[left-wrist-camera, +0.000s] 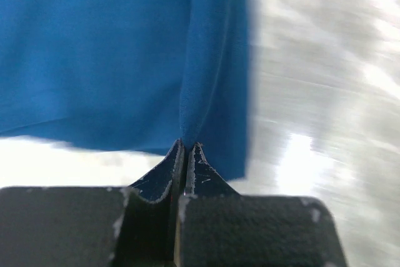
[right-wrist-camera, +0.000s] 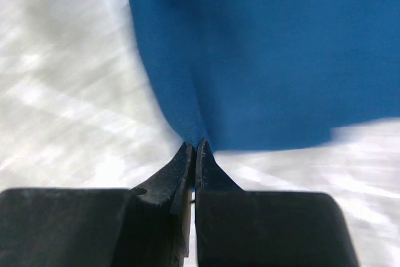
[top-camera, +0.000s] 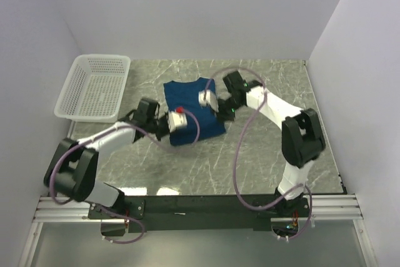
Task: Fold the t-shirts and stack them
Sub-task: Fold the tshirt
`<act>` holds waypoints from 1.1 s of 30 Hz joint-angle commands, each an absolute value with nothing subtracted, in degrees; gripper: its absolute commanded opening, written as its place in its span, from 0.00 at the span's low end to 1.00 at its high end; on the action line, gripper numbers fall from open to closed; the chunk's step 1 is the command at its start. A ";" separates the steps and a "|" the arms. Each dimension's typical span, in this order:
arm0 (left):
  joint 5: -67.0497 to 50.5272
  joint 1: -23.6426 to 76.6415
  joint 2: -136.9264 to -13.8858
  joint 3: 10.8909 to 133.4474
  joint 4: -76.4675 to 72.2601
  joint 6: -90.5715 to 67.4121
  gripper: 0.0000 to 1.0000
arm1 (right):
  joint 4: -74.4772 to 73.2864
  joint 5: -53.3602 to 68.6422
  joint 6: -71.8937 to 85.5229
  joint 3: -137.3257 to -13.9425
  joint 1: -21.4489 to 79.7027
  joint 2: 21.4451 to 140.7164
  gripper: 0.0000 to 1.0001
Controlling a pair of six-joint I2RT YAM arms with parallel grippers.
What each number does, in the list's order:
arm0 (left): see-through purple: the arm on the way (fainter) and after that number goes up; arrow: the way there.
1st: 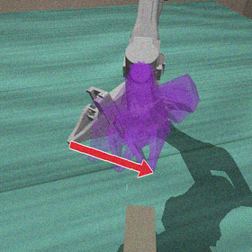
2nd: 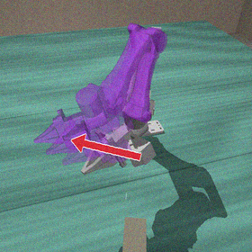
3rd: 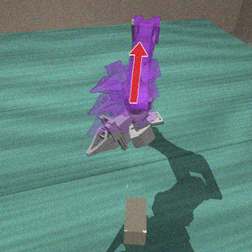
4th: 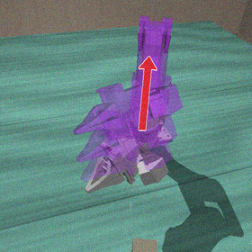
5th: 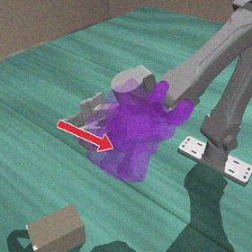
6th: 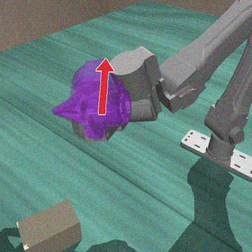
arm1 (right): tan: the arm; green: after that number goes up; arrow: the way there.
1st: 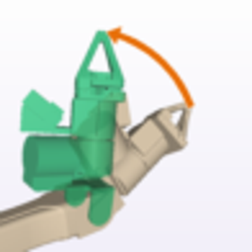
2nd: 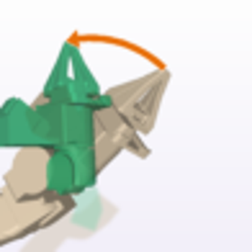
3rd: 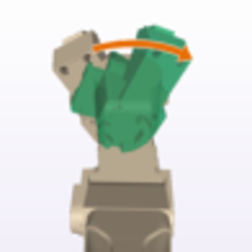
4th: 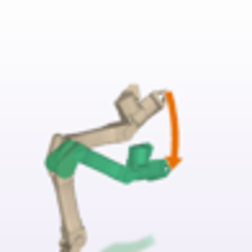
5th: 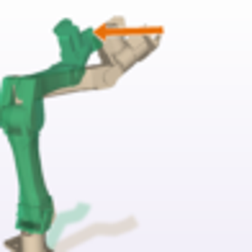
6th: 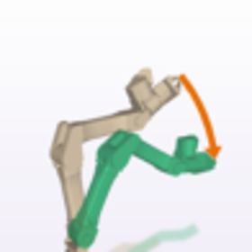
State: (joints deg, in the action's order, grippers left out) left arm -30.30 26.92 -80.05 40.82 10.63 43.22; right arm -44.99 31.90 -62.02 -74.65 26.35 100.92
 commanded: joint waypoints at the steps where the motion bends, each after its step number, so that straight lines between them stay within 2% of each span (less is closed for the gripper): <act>1: -31.29 22.07 -85.41 49.29 2.22 41.49 0.00 | -39.38 29.10 -50.20 -88.83 24.61 107.12 0.00; 6: -29.28 17.23 -101.14 64.93 -4.47 36.31 0.00 | -35.25 21.03 -41.50 -109.02 23.73 121.44 0.00; 10: -23.74 16.61 -111.34 73.81 -7.47 34.10 0.00 | -31.74 13.47 -37.28 -119.34 23.55 131.03 0.00; 16: -10.05 16.61 -116.98 76.29 -18.54 30.32 0.00 | -12.17 4.41 -32.52 -114.88 23.64 134.12 0.00; 19: -4.94 16.61 -117.33 75.06 -22.58 29.71 0.00 | -8.02 2.13 -32.43 -114.69 24.08 135.61 0.00; 33: 1.56 16.44 -120.24 75.24 -29.35 30.32 0.00 | -0.27 0.09 -36.03 -119.88 26.37 140.97 0.00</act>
